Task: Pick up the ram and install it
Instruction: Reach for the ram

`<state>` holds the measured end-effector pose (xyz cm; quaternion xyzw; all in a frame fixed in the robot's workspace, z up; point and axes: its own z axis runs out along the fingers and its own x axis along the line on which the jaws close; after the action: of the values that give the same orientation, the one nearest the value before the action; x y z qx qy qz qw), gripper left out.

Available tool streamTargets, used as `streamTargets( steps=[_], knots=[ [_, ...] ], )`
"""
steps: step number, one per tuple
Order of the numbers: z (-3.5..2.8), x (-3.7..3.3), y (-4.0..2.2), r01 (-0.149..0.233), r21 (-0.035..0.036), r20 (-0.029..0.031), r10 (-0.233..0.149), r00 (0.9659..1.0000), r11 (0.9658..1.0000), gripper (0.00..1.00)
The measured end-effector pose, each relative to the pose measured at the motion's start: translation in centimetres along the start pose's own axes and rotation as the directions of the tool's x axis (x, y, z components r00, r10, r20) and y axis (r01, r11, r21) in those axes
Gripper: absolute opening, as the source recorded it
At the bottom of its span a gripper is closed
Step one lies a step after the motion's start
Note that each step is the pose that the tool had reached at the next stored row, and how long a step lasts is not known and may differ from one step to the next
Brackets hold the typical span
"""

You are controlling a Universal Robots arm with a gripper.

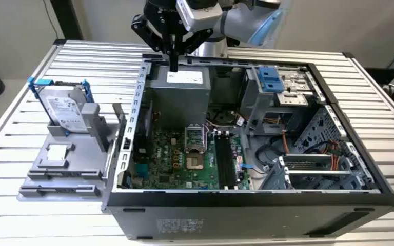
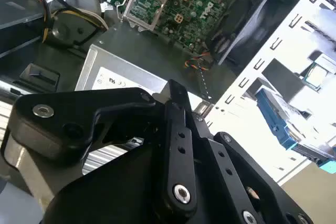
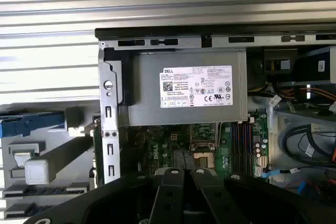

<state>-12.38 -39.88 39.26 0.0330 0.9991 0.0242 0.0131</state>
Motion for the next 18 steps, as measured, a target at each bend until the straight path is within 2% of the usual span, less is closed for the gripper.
streamTargets(
  steps=[13, 18],
  knots=[
    [0.0, 0.04, 0.0, 0.001, 0.0, -0.0001, -0.001, 1.0, 1.0, 0.0],
    [-0.02, 0.76, -0.05, 0.001, 0.0, -0.0001, -0.001, 1.0, 1.0, 0.0]
  ],
)
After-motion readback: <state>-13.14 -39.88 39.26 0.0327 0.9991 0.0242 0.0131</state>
